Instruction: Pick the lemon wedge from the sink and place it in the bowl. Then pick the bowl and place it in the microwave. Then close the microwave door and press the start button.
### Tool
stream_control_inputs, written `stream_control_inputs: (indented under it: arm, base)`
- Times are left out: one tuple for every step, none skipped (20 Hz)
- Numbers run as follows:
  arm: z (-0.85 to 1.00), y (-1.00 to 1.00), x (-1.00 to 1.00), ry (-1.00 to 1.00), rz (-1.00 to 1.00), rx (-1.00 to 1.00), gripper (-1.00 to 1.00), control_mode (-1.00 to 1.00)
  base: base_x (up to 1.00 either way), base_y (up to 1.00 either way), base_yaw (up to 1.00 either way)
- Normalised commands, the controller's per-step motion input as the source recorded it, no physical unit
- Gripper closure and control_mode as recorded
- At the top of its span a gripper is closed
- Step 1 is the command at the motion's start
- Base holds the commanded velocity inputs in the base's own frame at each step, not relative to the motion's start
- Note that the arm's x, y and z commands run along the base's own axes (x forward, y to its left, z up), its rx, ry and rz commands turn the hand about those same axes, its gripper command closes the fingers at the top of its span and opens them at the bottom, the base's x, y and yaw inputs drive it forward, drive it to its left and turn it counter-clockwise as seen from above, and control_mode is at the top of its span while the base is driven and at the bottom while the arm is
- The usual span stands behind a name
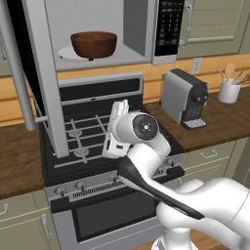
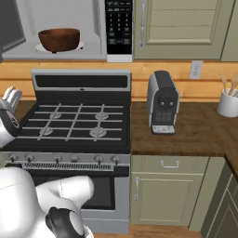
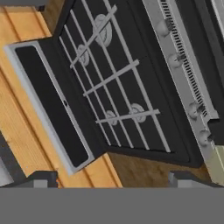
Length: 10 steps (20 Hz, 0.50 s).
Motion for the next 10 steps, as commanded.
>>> stream_control_inputs:
  arm:
    - [-0.37, 0.81, -1.00, 0.00, 0.20, -0.17, -1.00, -1.00]
    - [-0.31, 0.81, -0.99, 0.00, 0.21, -0.17, -1.00, -1.00]
    - [-0.36, 1.00, -0.77, 0.00, 0.18, -0.21, -1.00, -1.00]
    - [-0.37, 1.00, -0.71, 0.00, 0.16, -0.23, -1.00, -1.00]
    - [-0.41, 1.00, -0.71, 0.00, 0.15, -0.26, -1.00, -1.00]
    - [-0.49, 1.00, -0.78, 0.00, 0.14, -0.26, -1.00, -1.00]
    - [-0.51, 1.00, -0.79, 0.00, 0.13, -0.27, -1.00, -1.00]
    - [-0.54, 1.00, -0.79, 0.00, 0.13, -0.26, -1.00, -1.00]
    - [-0.51, 1.00, -0.79, 0.00, 0.13, -0.25, -1.00, -1.00]
    - [-0.42, 1.00, -0.71, 0.00, 0.12, -0.24, -1.00, -1.00]
  base:
    - [0.00, 0.00, 0.00]
    - [0.00, 0.00, 0.00]
    - [0.00, 0.00, 0.00]
    - [0.00, 0.00, 0.00]
    - [0.00, 0.00, 0.00]
    - [0.00, 0.00, 0.00]
    - [0.00, 0.00, 0.00]
    - [0.00, 0.00, 0.00]
    - [0.00, 0.00, 0.00]
    - [0.00, 0.00, 0.00]
